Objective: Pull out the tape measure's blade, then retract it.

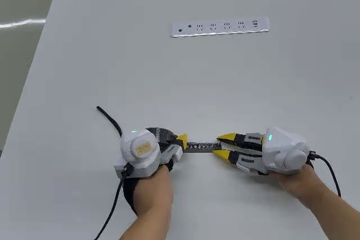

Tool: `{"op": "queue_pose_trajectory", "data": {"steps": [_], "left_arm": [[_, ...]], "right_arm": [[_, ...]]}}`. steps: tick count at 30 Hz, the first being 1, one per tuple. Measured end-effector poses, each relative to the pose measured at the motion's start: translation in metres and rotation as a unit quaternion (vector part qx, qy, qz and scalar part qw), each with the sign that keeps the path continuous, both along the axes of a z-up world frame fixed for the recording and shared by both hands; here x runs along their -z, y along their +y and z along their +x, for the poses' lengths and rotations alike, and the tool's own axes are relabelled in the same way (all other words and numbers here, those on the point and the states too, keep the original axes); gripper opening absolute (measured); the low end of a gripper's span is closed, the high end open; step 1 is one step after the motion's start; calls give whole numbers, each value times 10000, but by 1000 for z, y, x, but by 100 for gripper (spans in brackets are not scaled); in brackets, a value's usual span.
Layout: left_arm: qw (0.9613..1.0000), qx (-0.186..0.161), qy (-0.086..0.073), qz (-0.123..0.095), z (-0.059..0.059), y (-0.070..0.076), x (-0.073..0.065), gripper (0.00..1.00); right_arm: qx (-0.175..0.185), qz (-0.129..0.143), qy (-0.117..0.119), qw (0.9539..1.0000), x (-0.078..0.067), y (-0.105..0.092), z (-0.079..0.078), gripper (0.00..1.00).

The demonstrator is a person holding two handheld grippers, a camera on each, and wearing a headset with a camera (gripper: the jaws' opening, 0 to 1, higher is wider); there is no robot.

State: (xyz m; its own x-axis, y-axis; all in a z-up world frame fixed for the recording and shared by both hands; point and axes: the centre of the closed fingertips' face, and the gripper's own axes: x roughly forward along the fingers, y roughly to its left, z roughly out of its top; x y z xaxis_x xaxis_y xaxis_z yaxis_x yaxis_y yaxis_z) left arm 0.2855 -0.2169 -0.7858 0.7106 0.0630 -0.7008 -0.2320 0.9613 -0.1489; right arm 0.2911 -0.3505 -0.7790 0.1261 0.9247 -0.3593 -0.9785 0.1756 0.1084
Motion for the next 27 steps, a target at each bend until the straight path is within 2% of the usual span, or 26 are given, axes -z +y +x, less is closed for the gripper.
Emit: {"op": "queue_pose_trajectory", "data": {"steps": [27], "left_arm": [[10000, -13, -5, -25, 0, 0, 0, 77]], "right_arm": [[-224, 11, 48, 9997, 0, 27, -5, 16]]}}
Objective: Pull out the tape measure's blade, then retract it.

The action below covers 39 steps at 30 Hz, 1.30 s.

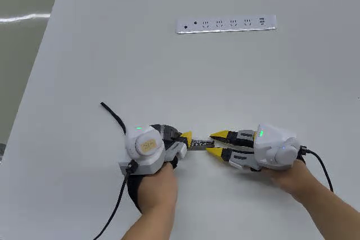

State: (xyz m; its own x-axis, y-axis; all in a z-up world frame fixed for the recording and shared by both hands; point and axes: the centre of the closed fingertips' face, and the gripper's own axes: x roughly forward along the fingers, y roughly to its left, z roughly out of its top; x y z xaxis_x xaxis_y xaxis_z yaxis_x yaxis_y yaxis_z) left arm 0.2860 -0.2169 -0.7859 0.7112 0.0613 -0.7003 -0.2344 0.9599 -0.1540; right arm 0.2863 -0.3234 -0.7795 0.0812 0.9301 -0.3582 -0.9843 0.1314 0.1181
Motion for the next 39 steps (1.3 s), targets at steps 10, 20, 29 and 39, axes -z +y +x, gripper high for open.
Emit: {"op": "queue_pose_trajectory", "data": {"steps": [10, 20, 29, 39], "left_arm": [[10000, -22, -20, -48, 0, 0, -1, 76], [9999, -46, -31, -109, 1, 1, -2, 76], [9999, -42, -32, -137, 2, 1, -1, 76], [9999, -30, -29, -147, 2, 0, -2, 76]], "right_arm": [[-54, 13, -4, 10000, -1, 11, -2, 16], [-91, 23, -15, 10000, 0, 26, -3, 16], [-148, 19, -33, 9999, 0, 32, -3, 16], [-212, 12, -62, 9998, -1, 37, -3, 16]]}}
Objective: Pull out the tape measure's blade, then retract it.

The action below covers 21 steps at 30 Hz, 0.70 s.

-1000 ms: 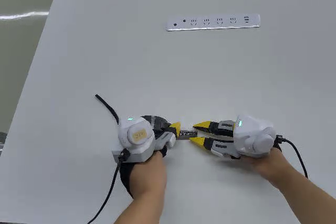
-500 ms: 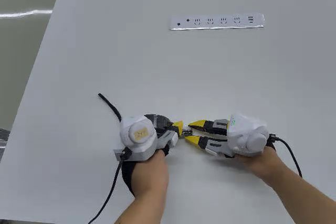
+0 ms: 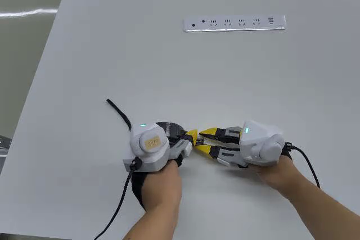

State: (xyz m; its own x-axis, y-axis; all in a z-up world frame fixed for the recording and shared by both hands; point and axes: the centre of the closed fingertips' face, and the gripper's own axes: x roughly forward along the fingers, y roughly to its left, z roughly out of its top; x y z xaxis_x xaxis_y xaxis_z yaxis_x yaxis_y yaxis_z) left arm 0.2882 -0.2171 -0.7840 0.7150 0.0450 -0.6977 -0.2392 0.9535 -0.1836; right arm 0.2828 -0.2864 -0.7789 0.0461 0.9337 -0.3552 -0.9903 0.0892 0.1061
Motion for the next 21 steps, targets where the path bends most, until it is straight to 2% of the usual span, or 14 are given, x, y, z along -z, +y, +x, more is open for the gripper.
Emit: {"op": "queue_pose_trajectory", "data": {"steps": [21], "left_arm": [[9998, -96, -38, -152, 0, -1, -3, 74]], "right_arm": [[-32, -11, -41, 10000, 0, 11, 4, 15]]}}
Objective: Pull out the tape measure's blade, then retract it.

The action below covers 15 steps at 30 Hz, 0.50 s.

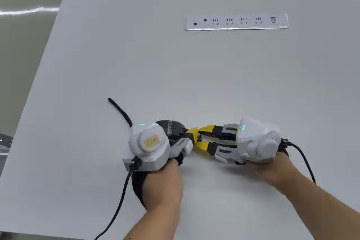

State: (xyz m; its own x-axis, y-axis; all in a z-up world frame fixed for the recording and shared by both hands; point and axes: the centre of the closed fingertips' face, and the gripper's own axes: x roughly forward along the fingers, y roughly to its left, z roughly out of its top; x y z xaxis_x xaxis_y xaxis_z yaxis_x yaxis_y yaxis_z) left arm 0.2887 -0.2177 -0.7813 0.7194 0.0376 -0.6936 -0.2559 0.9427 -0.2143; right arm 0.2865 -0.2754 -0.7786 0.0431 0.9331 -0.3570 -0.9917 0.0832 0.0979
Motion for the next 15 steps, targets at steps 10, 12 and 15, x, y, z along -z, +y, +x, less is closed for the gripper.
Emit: {"op": "queue_pose_trajectory", "data": {"steps": [10, 12, 15], "left_arm": [[10000, -10, 18, 4, 0, 1, 0, 74], [10000, -4, 27, 0, 0, 1, 0, 74], [10000, 10, 32, 7, 0, 1, 0, 74]], "right_arm": [[21, 5, 51, 10000, 0, 0, 0, 14], [26, 9, 80, 10000, 0, 0, 0, 14], [0, -7, 70, 10000, 0, 0, -1, 14]]}}
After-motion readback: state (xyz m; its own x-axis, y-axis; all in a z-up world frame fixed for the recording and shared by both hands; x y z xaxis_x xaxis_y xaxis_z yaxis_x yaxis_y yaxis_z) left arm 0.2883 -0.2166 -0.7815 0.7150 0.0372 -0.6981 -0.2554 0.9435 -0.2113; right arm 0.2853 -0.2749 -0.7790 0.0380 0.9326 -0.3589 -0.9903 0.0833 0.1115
